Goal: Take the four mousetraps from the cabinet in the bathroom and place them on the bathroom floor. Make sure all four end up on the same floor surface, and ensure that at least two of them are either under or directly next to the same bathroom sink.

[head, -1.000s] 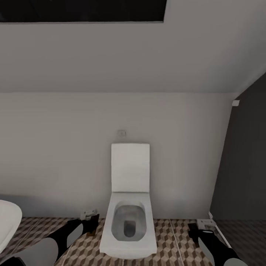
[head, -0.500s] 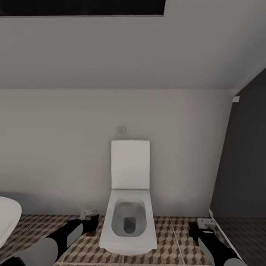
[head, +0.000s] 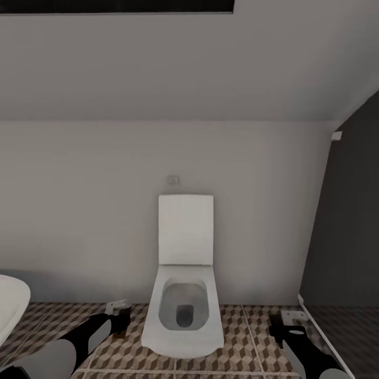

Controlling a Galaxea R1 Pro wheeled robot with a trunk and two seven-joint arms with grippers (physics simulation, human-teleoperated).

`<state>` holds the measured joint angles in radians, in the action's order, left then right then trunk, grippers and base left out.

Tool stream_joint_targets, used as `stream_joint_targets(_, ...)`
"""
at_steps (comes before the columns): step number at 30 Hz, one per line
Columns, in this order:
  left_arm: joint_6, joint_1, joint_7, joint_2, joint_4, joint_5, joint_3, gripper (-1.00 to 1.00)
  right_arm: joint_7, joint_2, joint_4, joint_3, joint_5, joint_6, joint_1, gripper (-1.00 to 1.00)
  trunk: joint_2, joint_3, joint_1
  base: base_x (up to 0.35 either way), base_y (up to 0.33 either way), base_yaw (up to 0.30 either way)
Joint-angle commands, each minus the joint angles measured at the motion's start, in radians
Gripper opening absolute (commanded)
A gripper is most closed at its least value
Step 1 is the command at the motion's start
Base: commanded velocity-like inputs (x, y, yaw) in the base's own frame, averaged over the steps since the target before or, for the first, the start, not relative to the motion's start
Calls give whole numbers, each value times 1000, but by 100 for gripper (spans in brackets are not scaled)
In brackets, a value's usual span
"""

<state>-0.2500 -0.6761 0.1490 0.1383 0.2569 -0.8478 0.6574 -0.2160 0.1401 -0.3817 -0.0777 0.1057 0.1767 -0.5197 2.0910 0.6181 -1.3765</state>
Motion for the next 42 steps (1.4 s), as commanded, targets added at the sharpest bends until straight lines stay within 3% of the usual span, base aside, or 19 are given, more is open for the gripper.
stream_joint_targets(1, -5, 0, 14, 4, 4, -8, 9, -100, -6, 1, -2, -8, 9, 5, 0, -100, 8, 4, -4, 0, 0, 0)
stream_joint_targets(42, -3, 0, 15, 5, 2, -7, 13, -100, 1, 1, 52, -12, -9, -20, 0, -100, 295, 133, -161, 0, 0, 0)
